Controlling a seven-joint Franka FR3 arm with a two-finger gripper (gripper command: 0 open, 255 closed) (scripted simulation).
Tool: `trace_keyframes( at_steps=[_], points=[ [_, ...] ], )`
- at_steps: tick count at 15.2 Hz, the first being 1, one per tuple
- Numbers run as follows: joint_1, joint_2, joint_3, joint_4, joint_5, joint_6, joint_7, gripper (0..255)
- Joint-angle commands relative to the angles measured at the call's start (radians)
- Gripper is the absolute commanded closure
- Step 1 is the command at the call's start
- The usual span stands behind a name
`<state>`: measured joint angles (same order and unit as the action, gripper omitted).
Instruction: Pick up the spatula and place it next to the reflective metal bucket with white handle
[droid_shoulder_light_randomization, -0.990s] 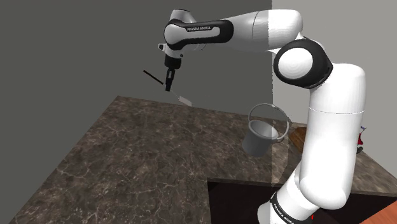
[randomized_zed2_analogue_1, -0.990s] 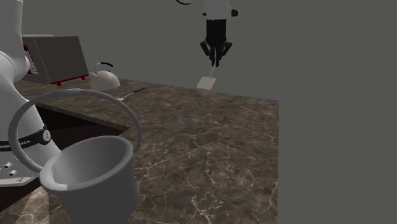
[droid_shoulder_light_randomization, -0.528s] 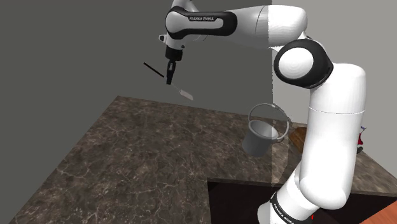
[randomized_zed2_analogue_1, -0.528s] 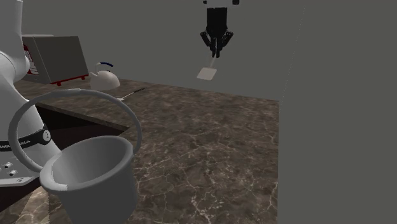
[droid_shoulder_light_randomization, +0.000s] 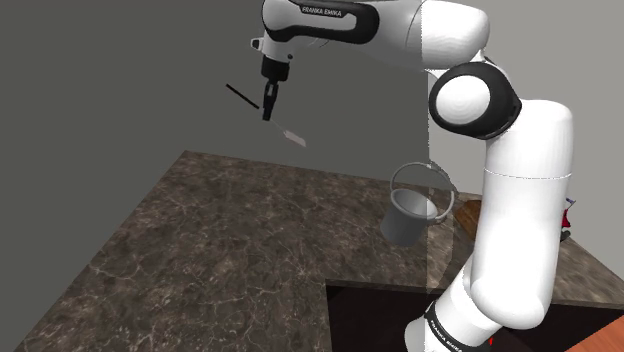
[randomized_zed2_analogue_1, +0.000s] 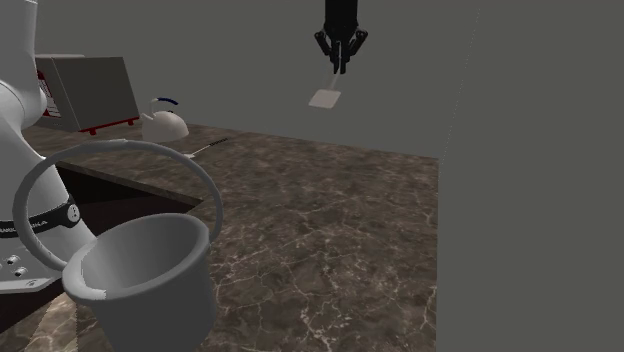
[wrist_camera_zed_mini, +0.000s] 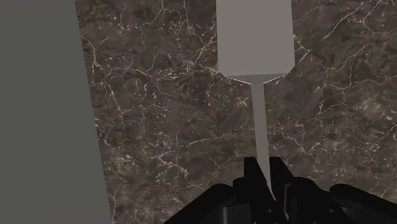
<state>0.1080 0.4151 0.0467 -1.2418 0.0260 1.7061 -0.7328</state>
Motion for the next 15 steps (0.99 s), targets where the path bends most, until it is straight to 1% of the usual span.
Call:
trace_keyframes(
  at_steps=[1,7,8,11,15],
  points=[
    [0.0,0.009,0.0,0.045,0.0,-0.036,0.001,255],
    [0.002,0.042,0.0,0.179,-0.002,-0.137,0.005,255],
    [0.002,0.043,0.0,0.183,-0.002,-0.14,0.005,255],
    [-0.023,-0.121,-0.006,-0.064,0.008,-0.059,-0.025,255],
    [-0.05,-0.298,-0.021,-0.305,0.019,0.005,-0.07,255]
  ],
)
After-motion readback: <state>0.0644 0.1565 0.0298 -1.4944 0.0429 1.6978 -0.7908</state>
